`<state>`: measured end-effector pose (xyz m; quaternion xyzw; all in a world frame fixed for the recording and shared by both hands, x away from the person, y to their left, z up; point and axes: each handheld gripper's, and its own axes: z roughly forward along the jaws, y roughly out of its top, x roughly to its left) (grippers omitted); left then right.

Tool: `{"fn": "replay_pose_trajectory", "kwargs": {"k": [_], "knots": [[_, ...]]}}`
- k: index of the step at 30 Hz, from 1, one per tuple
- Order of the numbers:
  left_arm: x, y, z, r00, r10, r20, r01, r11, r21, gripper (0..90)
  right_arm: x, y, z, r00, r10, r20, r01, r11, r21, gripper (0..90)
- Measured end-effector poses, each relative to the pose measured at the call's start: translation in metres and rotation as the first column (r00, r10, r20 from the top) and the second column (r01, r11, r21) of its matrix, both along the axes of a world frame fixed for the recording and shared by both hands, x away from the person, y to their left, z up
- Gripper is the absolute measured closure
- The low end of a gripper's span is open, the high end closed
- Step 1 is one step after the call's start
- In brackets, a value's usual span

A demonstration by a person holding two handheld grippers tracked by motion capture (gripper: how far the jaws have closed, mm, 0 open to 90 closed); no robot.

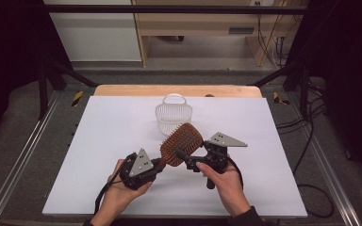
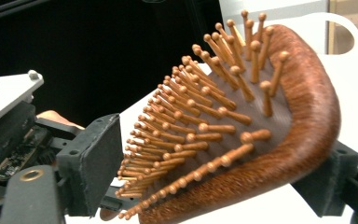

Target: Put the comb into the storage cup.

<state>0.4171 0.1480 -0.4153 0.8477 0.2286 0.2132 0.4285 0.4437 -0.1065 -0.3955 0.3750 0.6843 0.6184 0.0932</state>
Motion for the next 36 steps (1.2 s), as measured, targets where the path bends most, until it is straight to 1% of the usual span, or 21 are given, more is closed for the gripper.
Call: {"fn": "replay_pose_trajectory", "kwargs": {"k": [4,8,9,13,17,19,23,29,34,36], "knots": [[0.000,0.001,0.001,1.0000,0.000,0.001,0.000,1.0000,-0.006,72.9,0.001,0.001,0.002,1.0000,0.002,0.000,-0.002,1.0000,0.002,19.6],[0.001,0.001,0.001,1.0000,-0.001,0.004,0.001,0.9999,-0.010,72.9,0.002,0.000,0.003,1.0000,0.005,-0.006,-0.004,0.9999,0.016,21.0],[0.001,0.002,0.001,1.0000,-0.001,0.005,0.001,0.9999,-0.015,72.9,0.002,0.000,0.005,0.9999,0.005,-0.012,-0.005,0.9996,0.026,21.5],[0.001,0.002,0.002,1.0000,-0.002,0.006,0.002,0.9997,-0.026,72.9,0.003,0.000,0.006,0.9999,0.005,-0.009,-0.005,0.9994,0.033,22.3],[0.000,0.001,0.003,0.9997,-0.011,0.021,0.012,0.9994,-0.034,72.9,0.004,0.000,0.010,0.9999,0.008,-0.009,-0.007,0.9989,0.047,23.7],[0.000,0.000,0.004,0.9997,-0.012,0.022,0.013,0.9990,-0.042,72.9,0.005,0.000,0.011,0.9999,0.009,-0.009,-0.009,0.9985,0.053,24.2],[0.000,0.000,0.005,0.9997,-0.012,0.023,0.013,0.9987,-0.049,72.9,0.005,0.000,0.013,1.0000,0.004,-0.008,-0.004,0.9980,0.063,26.8],[0.000,-0.001,0.005,0.9992,-0.023,0.032,0.025,0.9980,-0.058,72.9,0.007,-0.001,0.014,0.9999,0.005,-0.015,-0.003,0.9955,0.095,30.1],[0.000,-0.001,0.005,0.9992,-0.021,0.034,0.023,0.9977,-0.064,72.9,0.008,-0.001,0.015,0.9998,0.004,-0.017,-0.002,0.9947,0.103,31.4],[0.000,-0.001,0.004,0.9991,-0.019,0.037,0.022,0.9976,-0.066,72.9,0.008,-0.001,0.016,0.9998,0.004,-0.019,-0.001,0.9940,0.110,33.3]]}}
